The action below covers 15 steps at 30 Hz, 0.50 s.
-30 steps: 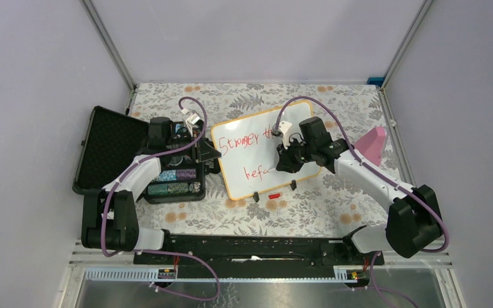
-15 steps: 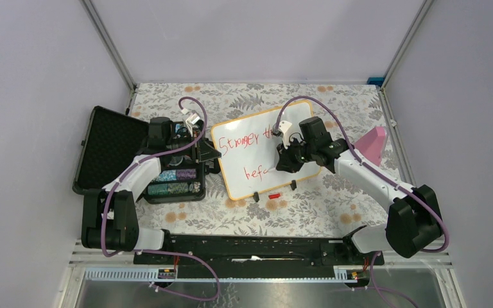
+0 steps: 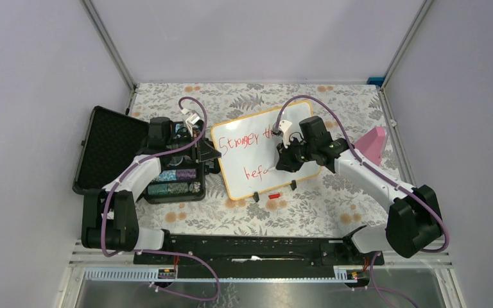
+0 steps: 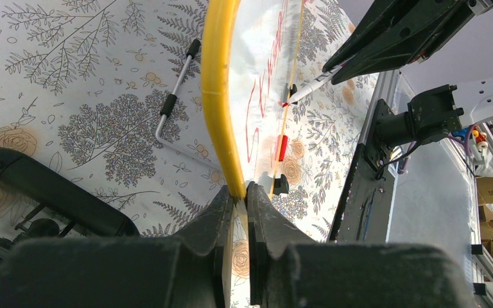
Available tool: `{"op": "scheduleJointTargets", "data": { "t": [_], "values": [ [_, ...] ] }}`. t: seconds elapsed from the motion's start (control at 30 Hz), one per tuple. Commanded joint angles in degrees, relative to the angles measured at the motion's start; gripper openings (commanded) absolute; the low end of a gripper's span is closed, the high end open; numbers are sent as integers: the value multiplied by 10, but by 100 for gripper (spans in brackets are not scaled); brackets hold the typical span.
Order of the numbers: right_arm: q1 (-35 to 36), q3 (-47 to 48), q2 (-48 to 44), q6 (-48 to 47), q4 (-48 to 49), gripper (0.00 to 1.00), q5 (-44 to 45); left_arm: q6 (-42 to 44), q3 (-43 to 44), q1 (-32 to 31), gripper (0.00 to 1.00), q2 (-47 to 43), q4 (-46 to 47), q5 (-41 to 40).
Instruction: Write a sentence on the whiteboard
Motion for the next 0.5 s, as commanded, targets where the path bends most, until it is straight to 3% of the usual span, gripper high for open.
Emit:
{"op": "scheduleJointTargets", "data": {
  "t": [0.0, 0.47],
  "values": [
    [-3, 26, 1, 5, 25, 0, 6, 38, 12, -2, 0, 2, 0, -16],
    [-4, 29, -11, 5, 13, 0, -33, 38, 11, -2, 0, 1, -1, -15]
  ]
}}
